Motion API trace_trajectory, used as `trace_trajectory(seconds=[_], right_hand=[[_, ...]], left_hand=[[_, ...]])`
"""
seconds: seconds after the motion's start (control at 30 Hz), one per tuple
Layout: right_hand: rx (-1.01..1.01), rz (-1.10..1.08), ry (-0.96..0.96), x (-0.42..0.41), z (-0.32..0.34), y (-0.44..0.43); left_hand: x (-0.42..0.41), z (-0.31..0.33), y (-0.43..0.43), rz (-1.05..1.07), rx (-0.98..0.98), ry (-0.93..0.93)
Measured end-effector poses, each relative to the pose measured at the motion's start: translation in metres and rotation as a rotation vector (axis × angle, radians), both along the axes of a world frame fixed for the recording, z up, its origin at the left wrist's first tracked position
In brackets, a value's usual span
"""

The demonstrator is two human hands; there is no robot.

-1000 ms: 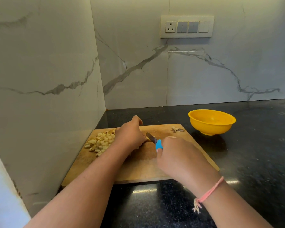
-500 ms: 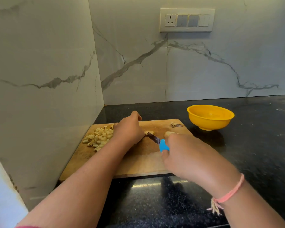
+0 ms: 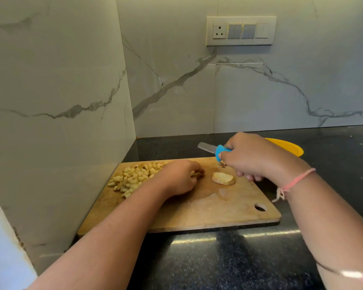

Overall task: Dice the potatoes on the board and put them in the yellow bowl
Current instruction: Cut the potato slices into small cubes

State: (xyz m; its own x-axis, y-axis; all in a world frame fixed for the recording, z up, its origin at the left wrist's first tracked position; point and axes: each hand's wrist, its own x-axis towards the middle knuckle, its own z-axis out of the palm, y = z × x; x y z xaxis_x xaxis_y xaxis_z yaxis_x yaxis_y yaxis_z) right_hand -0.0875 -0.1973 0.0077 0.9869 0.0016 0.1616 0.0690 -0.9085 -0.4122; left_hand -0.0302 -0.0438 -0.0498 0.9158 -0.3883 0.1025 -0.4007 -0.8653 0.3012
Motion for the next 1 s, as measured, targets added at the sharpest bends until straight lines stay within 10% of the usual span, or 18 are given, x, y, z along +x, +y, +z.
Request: trace_trajectory(seconds=[0.67,1.0], right_hand=[[0.111,-0.022,-0.283,0.055,-0.037,-0.016],[0.151,-0.007,-0.307,0.053,-0.039,-0.019]], left_hand=[[0.016,0.007,0.021,0.377,0.341,-0.2],[0.004,-0.003,-0.012,0.064,0.172,-0.171]])
